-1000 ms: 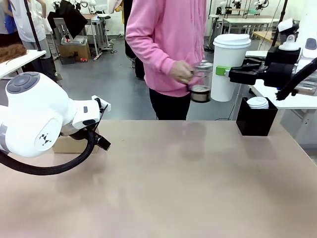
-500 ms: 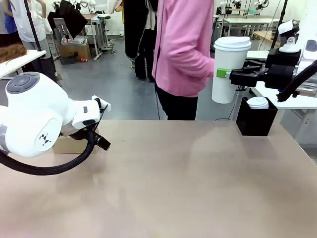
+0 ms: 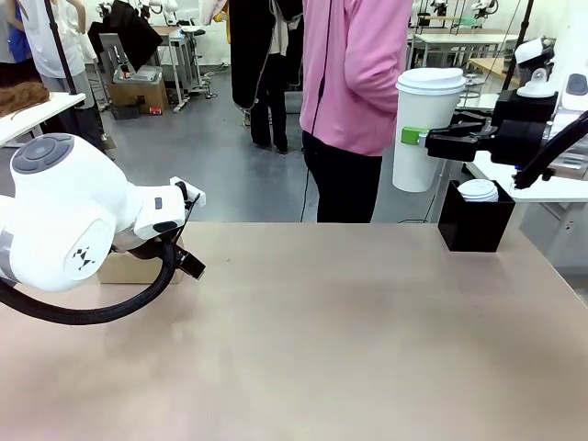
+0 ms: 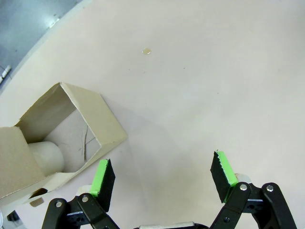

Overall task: Pour a drink into a cup and package it in a carrier.
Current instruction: Position the Cup Carrier in the center of the table.

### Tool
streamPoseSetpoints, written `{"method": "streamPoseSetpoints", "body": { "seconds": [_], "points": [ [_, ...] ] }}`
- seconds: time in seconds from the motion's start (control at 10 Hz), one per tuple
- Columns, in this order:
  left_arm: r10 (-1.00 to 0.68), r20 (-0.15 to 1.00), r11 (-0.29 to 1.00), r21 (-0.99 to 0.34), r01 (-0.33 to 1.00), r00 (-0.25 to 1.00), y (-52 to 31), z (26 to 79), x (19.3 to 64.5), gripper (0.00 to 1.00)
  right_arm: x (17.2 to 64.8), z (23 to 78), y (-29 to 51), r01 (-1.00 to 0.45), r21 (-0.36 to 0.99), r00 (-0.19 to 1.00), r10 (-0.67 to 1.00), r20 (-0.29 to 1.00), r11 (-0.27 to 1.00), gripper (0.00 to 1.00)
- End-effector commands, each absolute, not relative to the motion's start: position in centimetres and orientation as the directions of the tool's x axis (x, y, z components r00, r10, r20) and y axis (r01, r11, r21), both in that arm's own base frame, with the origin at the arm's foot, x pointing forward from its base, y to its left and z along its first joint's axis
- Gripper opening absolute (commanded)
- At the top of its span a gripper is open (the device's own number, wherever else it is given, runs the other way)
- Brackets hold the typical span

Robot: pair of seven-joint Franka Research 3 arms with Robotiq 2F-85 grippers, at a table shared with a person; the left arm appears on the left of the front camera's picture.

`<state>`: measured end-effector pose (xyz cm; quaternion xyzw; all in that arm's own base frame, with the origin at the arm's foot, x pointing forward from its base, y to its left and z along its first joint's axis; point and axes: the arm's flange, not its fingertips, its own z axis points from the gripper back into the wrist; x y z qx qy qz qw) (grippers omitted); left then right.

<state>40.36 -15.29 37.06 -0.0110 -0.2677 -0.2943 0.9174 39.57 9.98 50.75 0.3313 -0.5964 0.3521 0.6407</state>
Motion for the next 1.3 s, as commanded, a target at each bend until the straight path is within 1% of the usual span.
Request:
{"method": "streamPoseSetpoints", "body": {
  "seconds": [0.0,0.1,0.2,0.6,0.8,0.9,1.1,1.2],
  "points": [
    [-0.532,0.498,0.828,0.135,0.545,0.685,-15.2,37.1,40.3,1.0,39.9,51.1,10.2,-0.845,0.006,0.032,0.04,0.999,0.535,0.8],
    [-0.534,0.498,0.827,0.137,0.546,0.683,-15.3,37.1,40.4,1.0,39.9,51.1,10.2,-0.845,0.006,0.032,0.04,0.999,0.535,0.8],
    [-0.536,0.468,0.831,0.142,0.538,0.703,-15.4,39.6,40.1,1.0,39.9,51.1,10.2,-0.845,0.006,0.032,0.04,0.999,0.535,0.8],
    [-0.436,0.436,0.897,0.144,0.417,0.787,-16.2,49.1,40.2,1.0,39.9,51.1,10.2,-0.845,0.006,0.032,0.04,0.999,0.535,0.8],
    [-0.332,0.436,0.943,0.135,0.304,0.837,-15.3,53.2,41.4,1.0,39.9,51.1,10.2,-0.845,0.006,0.032,0.04,0.999,0.535,0.8],
    [-0.284,0.432,0.959,0.13,0.253,0.856,-14.4,54.7,42.7,1.0,39.9,51.1,10.2,-0.845,0.006,0.032,0.04,0.999,0.535,0.8],
    [-0.151,0.436,0.988,0.107,0.115,0.887,-11.9,56.1,45.5,1.0,39.9,51.1,10.2,-0.845,0.006,0.032,0.04,0.999,0.535,0.8],
    [-0.111,0.446,0.993,0.096,0.076,0.888,-10.6,55.9,46.9,1.0,39.9,51.1,10.2,-0.845,0.006,0.032,0.04,0.999,0.535,0.8]
  ]
}}
